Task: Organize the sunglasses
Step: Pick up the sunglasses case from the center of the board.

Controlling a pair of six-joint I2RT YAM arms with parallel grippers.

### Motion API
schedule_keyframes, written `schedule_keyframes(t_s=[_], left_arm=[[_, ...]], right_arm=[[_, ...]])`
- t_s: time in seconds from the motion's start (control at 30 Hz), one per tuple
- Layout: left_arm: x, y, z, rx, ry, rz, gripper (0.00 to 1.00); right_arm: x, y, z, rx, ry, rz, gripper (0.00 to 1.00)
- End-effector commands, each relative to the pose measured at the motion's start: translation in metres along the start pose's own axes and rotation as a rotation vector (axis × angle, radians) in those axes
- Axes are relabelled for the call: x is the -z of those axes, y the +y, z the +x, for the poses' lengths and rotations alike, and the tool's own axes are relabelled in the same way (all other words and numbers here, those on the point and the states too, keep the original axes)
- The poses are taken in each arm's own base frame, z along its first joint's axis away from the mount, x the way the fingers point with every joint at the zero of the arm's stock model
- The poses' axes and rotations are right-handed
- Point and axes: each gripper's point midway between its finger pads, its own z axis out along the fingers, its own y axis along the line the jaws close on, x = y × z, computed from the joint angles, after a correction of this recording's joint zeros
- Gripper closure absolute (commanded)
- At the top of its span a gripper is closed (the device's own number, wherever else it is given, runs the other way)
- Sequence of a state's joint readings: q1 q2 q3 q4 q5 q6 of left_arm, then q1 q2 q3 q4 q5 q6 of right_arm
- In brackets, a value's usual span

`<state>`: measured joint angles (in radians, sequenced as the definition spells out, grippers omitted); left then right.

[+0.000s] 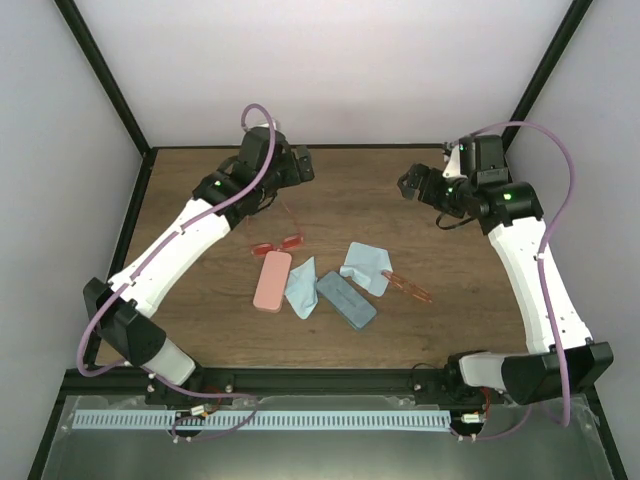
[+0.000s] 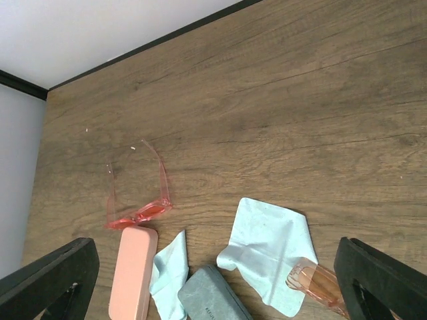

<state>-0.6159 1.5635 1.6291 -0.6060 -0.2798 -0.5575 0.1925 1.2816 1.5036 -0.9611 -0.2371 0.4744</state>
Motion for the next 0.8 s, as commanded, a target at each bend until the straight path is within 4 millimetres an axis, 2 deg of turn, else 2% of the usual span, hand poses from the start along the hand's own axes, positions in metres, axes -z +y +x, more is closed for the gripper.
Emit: schedule_keyframes(t_s=[0.0,0.1,0.23,0.3,0.33,0.37,0.4,0.43,0.5,0.53,0.57,0.6,0.67,0.7,0.77], left_arm=[[-0.004,-0.007,0.003,0.025,0.019,0.024,0.0],[-0.007,-0.004,0.006,0.025,0.027,0.011,0.0],[-0.007,0.003,0.009,0.028,0.029,-0.018,0.0],[-0.007,0.007,0.013,0.032,0.034,-0.03,0.0],[-0.008,0.008,0.015,0.035,0.034,-0.032,0.0],[-0.008,0.01,0.018,0.039,0.037,-0.035,0.0],[-0.009,0.012,0.021,0.04,0.039,-0.037,0.0],[-0.01,0.014,0.025,0.037,0.044,-0.04,0.03],[-0.013,0.022,0.036,0.023,0.063,-0.065,0.18],[-0.015,0.028,0.042,0.017,0.074,-0.086,0.25],[-0.016,0.034,0.048,0.01,0.086,-0.111,0.35],[-0.018,0.039,0.054,0.002,0.101,-0.129,0.48],[-0.02,0.044,0.066,-0.026,0.133,-0.132,0.82],[-0.022,0.044,0.073,-0.038,0.152,-0.123,0.92],[-0.024,0.047,0.083,-0.045,0.177,-0.121,0.95]], right_arm=[[0.007,0.001,0.0,0.028,-0.025,-0.001,0.0],[0.019,0.005,-0.007,0.025,-0.064,-0.008,0.0],[0.077,0.03,-0.038,0.073,-0.318,-0.098,0.0],[0.103,0.031,-0.05,0.069,-0.465,-0.115,0.0],[0.109,0.029,-0.05,0.068,-0.52,-0.123,0.0],[0.103,0.024,-0.042,0.084,-0.541,-0.138,0.02],[0.106,0.026,-0.04,0.101,-0.58,-0.166,0.15],[0.105,0.025,-0.038,0.091,-0.589,-0.174,0.37],[0.087,0.02,-0.032,0.064,-0.516,-0.16,0.71],[0.071,0.018,-0.027,0.059,-0.447,-0.153,0.87],[0.055,0.018,-0.019,0.059,-0.373,-0.155,0.97],[0.04,0.018,-0.011,0.065,-0.306,-0.168,0.99],[0.015,0.021,0.007,0.076,-0.204,-0.22,0.99],[0.004,0.02,0.015,0.077,-0.169,-0.235,0.99],[-0.02,0.019,0.032,0.088,-0.105,-0.237,0.99]])
